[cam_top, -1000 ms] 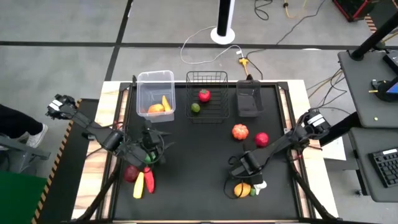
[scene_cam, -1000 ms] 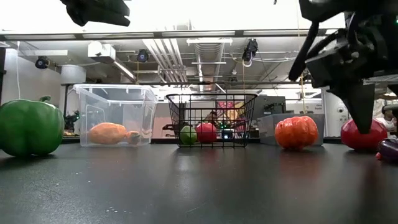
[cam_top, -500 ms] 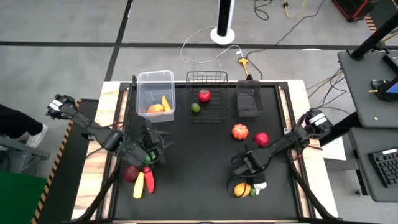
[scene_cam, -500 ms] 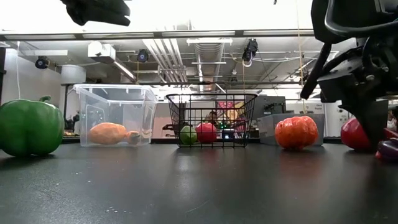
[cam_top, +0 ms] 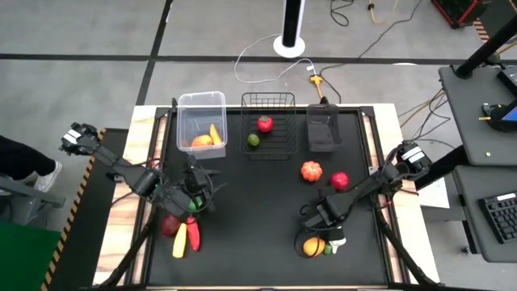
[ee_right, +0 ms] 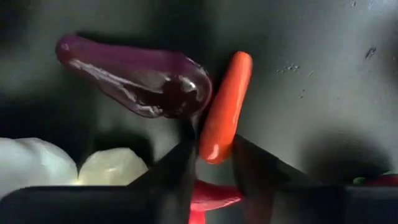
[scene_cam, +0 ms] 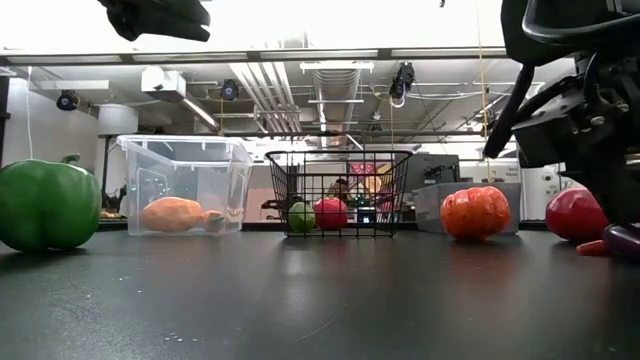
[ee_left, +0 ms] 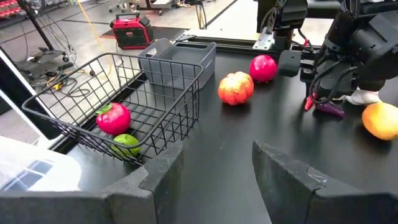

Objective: Sort produce into baskets
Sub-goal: Put the small orange chili pepper into the black basket

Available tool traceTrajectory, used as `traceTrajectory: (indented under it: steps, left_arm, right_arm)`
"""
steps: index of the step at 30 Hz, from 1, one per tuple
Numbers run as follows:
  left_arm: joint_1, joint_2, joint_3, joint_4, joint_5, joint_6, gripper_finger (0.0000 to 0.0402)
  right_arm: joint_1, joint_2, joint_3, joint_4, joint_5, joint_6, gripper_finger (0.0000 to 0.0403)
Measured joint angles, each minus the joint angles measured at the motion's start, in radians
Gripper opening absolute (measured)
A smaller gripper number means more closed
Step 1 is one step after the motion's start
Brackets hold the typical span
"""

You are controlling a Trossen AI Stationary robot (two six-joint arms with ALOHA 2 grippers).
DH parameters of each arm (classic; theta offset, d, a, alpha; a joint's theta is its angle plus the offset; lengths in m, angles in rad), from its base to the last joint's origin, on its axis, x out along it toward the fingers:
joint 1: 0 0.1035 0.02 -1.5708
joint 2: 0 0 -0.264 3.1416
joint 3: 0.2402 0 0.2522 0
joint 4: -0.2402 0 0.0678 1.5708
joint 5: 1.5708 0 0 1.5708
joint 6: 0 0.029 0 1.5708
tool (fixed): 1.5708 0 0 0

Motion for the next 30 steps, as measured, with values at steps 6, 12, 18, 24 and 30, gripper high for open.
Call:
traceTrajectory:
  steps: [6,12,18,24,30]
  left_arm:
    - [0.0,0.0,0.0,0.0,0.0,0.0,0.0171]
    - [0.0,0.0,0.0,0.0,0.0,0.0,0.0171]
    - [0.0,0.0,0.0,0.007,-0.001,0.0,0.0171]
    - [0.0,0.0,0.0,0.019,-0.002,-0.003,0.0171]
    - [0.0,0.0,0.0,0.031,-0.002,-0.004,0.0171]
  right_arm:
    - [0.0,-0.003,0.0,0.008,0.014,0.015,0.0046]
    - [-0.003,-0.048,-0.003,0.03,0.068,0.075,0.0044]
    - [-0.012,-0.136,-0.003,0.021,0.128,0.152,0.0044]
    - [-0.057,-0.238,-0.002,0.042,0.242,0.193,0.0044]
    - [-0.183,-0.326,0.019,0.053,0.345,0.279,0.0044]
